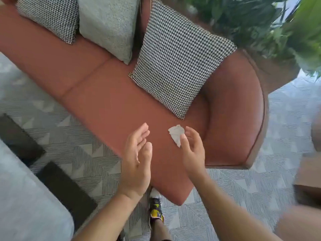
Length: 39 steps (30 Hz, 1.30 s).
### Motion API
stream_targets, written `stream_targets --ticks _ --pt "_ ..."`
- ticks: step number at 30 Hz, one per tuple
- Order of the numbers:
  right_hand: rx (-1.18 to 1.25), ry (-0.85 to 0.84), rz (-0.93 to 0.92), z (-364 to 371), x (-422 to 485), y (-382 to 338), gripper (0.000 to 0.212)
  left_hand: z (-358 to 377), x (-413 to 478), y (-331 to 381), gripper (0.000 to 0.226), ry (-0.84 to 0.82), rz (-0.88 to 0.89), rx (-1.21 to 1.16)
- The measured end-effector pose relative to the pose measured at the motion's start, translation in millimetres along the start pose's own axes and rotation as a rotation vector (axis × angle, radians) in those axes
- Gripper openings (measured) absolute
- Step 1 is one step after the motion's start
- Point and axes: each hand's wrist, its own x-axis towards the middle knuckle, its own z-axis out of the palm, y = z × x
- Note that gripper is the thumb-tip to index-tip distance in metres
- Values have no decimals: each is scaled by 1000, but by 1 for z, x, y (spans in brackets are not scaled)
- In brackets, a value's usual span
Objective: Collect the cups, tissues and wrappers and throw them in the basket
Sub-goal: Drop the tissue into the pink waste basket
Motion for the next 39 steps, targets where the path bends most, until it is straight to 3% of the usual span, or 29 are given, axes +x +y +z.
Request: stream_targets --ticks 5,11,20,24,27,29,32,39 --pt "-597 -154 57 15 93 91 65 35 27 -58 56 67 -93 -42" --pt "-896 -343 83 46 148 146 85 39 20 -110 54 132 -201 -48" --pt "-1085 -386 -35 72 166 168 53 24 12 -127 49 182 -249 -19" --pt "-914 -367 36 74 157 162 8 16 10 -120 53 209 -242 -9" --pt "-507 -332 282 85 138 132 11 8 7 -110 55 234 -219 -1" --pt "-249 -296 338 94 121 100 12 1 5 -102 56 264 -203 -2" --pt "-68 -333 298 106 96 41 19 -14 2 -87 57 325 -170 -13" --pt "325 -609 283 132 22 -91 19 -64 -18 -36 55 473 -90 -34"
